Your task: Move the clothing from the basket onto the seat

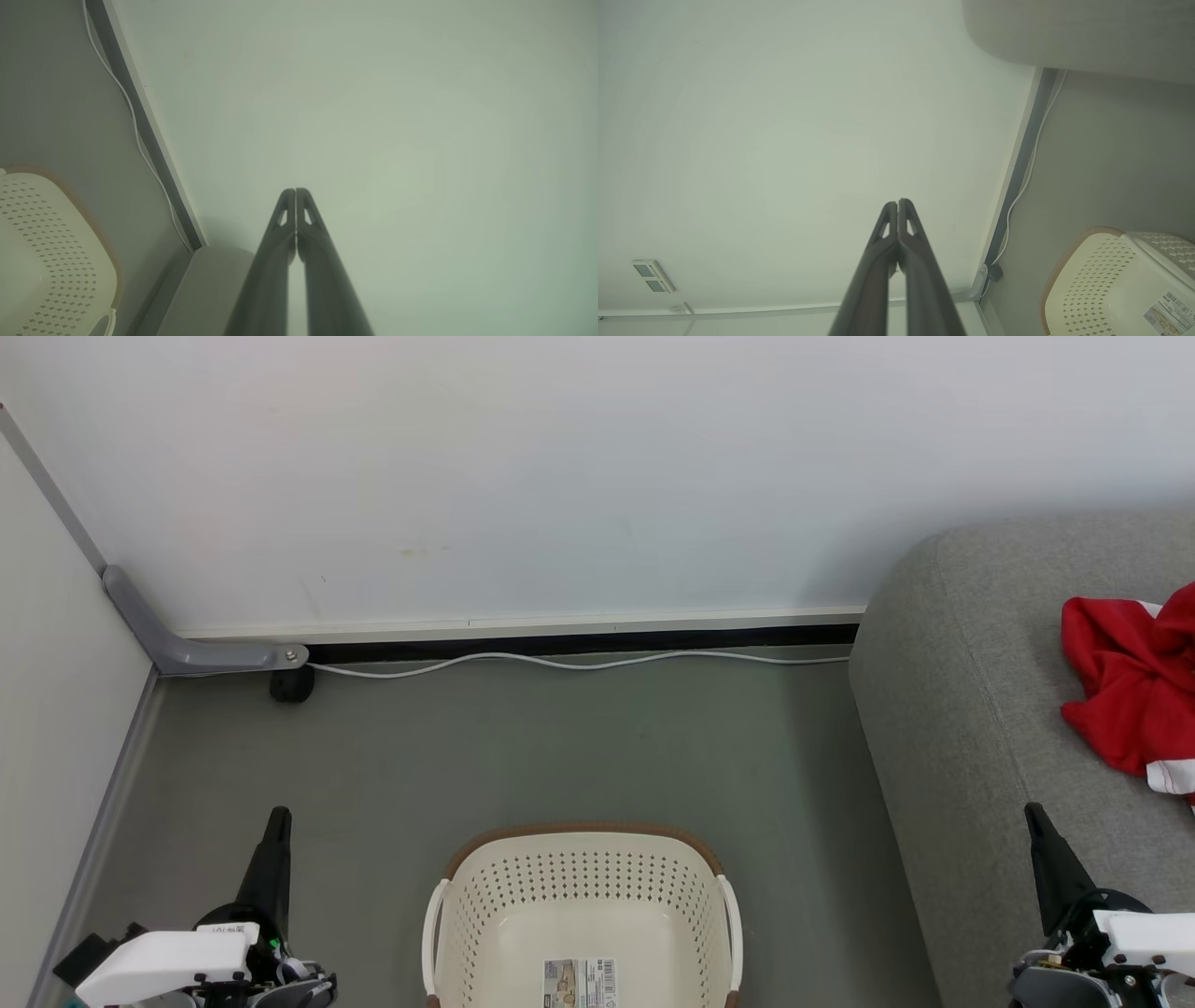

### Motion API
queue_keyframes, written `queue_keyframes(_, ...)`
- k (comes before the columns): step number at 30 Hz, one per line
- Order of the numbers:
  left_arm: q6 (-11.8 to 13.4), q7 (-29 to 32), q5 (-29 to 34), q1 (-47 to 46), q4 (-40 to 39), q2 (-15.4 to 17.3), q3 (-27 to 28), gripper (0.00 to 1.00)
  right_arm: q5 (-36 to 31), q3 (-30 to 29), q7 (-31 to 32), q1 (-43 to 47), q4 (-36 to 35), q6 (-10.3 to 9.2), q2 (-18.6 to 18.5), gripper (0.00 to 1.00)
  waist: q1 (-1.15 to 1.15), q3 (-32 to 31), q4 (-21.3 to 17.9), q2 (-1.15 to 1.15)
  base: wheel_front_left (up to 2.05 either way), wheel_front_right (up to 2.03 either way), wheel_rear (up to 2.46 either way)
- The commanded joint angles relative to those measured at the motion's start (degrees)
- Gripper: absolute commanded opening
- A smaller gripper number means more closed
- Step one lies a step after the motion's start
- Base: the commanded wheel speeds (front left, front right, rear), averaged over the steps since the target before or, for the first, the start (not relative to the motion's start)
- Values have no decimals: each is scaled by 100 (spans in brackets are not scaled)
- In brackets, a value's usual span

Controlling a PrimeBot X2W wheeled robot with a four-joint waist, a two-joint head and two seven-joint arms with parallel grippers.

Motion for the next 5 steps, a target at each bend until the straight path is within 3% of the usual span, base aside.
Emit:
queue_keyframes(1, -43, 38, -20, -334, -161, 53, 189, 0, 61, 99, 49, -254, -183, 20, -89, 0, 0, 0, 0, 0, 0, 0, 0)
queue_keyframes(5, -43, 38, -20, -334, -161, 53, 188, 0, 61, 99, 49, -254, -183, 20, -89, 0, 0, 0, 0, 0, 0, 0, 0)
